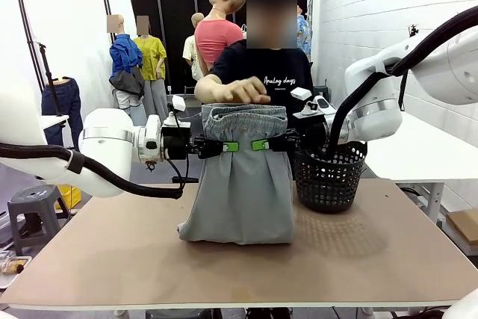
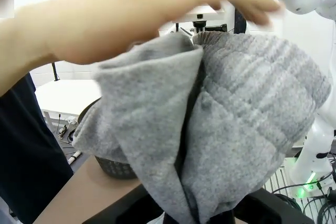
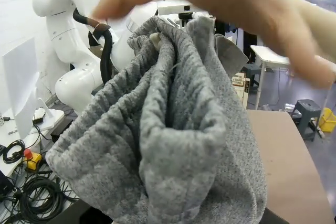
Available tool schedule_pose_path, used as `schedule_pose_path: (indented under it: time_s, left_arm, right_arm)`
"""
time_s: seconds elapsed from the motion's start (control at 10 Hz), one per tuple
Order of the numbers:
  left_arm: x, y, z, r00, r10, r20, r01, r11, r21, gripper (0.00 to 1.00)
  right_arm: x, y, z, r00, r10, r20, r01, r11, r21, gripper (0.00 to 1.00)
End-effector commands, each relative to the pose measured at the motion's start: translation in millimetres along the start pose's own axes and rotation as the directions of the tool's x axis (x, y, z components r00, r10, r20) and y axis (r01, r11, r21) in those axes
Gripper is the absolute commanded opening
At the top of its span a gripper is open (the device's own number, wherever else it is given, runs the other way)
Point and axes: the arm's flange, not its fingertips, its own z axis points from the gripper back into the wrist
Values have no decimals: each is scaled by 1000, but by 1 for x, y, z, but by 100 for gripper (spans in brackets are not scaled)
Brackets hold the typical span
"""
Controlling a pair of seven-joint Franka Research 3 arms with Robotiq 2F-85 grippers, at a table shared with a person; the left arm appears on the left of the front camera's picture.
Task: Fold the training pants.
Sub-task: Fold the Training pants in half.
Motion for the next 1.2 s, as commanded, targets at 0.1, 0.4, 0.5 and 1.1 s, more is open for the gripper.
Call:
schedule_pose_path:
  time_s: [0.1,0.4,0.5,1.1]
  left_arm:
    - [5,2,-1,1000,-9,-6,9,1000,11,0]
    - [5,2,-1,1000,-9,-6,9,1000,11,0]
    - [5,2,-1,1000,-9,-6,9,1000,11,0]
    - [5,2,-1,1000,-9,-6,9,1000,11,0]
  right_arm:
    - [1,1,0,1000,-4,20,4,1000,-2,0]
    - [1,1,0,1000,-4,20,4,1000,-2,0]
    - [1,1,0,1000,-4,20,4,1000,-2,0]
    - [1,1,0,1000,-4,20,4,1000,-2,0]
